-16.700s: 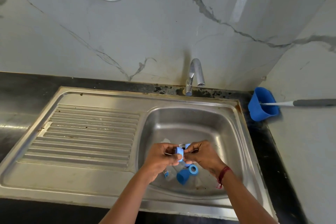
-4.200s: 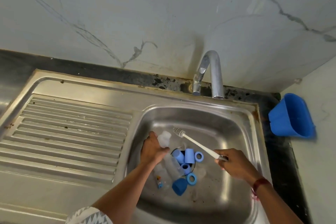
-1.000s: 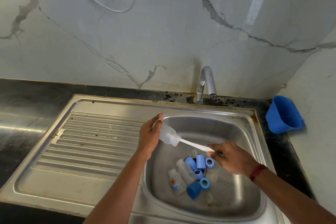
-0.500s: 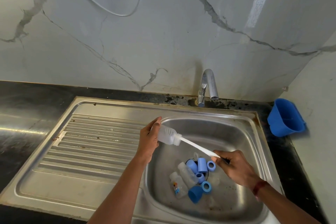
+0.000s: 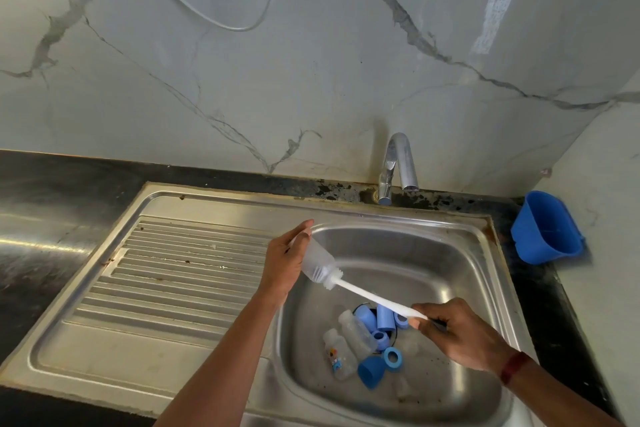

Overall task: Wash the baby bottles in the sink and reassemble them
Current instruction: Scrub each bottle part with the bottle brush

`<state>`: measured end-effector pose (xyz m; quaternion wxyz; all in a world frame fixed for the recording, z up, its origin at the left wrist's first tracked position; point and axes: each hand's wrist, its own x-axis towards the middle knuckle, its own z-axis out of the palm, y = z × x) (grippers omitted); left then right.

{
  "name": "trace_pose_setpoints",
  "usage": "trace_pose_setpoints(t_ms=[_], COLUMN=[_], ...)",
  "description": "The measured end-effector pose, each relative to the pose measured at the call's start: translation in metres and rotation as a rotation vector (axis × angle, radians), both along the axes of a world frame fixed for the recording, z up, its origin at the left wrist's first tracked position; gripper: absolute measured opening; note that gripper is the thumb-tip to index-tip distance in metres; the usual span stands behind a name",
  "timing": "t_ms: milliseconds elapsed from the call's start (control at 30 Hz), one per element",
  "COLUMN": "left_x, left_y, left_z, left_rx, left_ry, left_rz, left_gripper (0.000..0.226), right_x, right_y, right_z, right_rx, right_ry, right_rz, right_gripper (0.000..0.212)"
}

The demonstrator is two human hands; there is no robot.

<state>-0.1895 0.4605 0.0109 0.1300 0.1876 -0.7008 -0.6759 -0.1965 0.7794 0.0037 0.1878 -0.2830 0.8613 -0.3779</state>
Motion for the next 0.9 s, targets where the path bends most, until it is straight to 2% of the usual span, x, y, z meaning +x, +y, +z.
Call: trace_pose_setpoints(t_ms=[167, 300, 433, 533, 667, 733, 800, 900], left_x=[-0.006, -0.007, -0.005, -0.003, -0.005, -0.007, -0.007, -0.005], left_y=[0.002, 0.007, 0.002, -0.004, -0.013, -0.018, -0.021, -0.021], left_z=[0.008, 0.011, 0.007, 0.003, 0.003, 0.003, 0.004, 0.012], left_rx=[0.169, 0.199, -0.14, -0.315, -0.455, -0.381, -0.154, 0.117], left_ry=[0.01, 0.041, 0.024, -0.004, -0.011, -0.034, -0.05, -0.07], left_rz=[0.048, 0.139, 0.203, 0.185, 0.058, 0.029, 0.076, 0.143], left_gripper=[0.028, 0.026, 0.015, 0.028, 0.043, 0.042, 0.025, 0.018], right_x=[0.007, 0.005, 0.001, -0.003, -0.009, -0.012, -0.013, -0.013], right_y=[-0.012, -0.02, -0.025, -0.027, -0.02, -0.015, -0.013, -0.015], right_z=[-0.004, -0.013, -0.017, -0.014, -0.005, 0.0, 0.003, 0.003], right_rx=[-0.178, -0.191, -0.027, 0.107, 0.156, 0.143, 0.076, -0.05], right_ry=[0.034, -0.02, 0.007, -0.024, -0.065, -0.064, -0.064, -0.05], right_rz=[-0.191, -0.308, -0.251, -0.159, -0.018, 0.019, 0.009, -0.042], right_gripper=[0.013, 0.015, 0.025, 0.03, 0.03, 0.024, 0.024, 0.021])
